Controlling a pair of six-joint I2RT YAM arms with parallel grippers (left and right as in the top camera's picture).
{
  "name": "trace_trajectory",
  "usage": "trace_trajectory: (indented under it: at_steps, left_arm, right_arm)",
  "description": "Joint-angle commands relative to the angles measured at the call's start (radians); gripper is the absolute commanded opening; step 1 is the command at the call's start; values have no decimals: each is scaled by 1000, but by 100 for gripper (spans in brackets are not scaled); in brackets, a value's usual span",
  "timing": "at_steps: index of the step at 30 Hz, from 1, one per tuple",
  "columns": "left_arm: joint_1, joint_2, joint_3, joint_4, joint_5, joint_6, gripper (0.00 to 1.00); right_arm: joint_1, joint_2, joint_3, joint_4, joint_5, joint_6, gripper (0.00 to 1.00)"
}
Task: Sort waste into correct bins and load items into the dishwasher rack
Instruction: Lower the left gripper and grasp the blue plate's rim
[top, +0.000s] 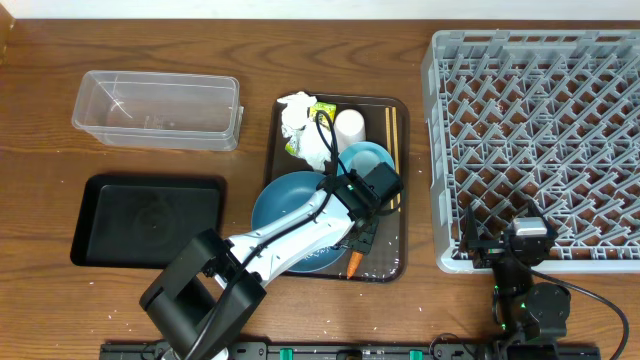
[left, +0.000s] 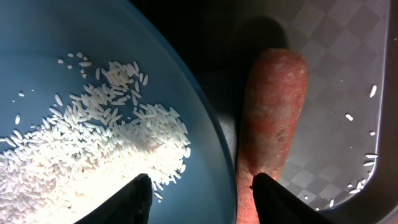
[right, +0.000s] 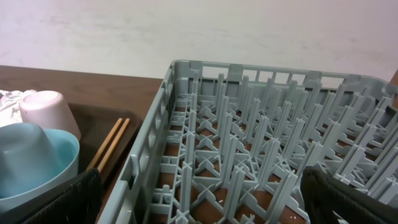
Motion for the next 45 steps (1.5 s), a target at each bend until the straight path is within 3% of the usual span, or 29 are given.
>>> trace_trajectory:
  at_steps: [1, 14, 26, 38, 45]
  left_arm:
    - [3, 12, -8, 1, -10, 10, 52]
    - [2, 12, -35, 23, -9, 7, 49]
    - [2, 11, -53, 37, -8, 2, 33]
    - [2, -13, -23, -1, 3, -9, 8]
    - [2, -96, -12, -44, 2, -9, 6]
  right_arm:
    - [8, -2, -1, -4, 0, -12, 99]
    - [8, -2, -1, -5, 0, -12, 99]
    - [8, -2, -1, -4, 0, -12, 99]
    - [8, -2, -1, -5, 0, -12, 99]
    - [8, -2, -1, -5, 0, -12, 99]
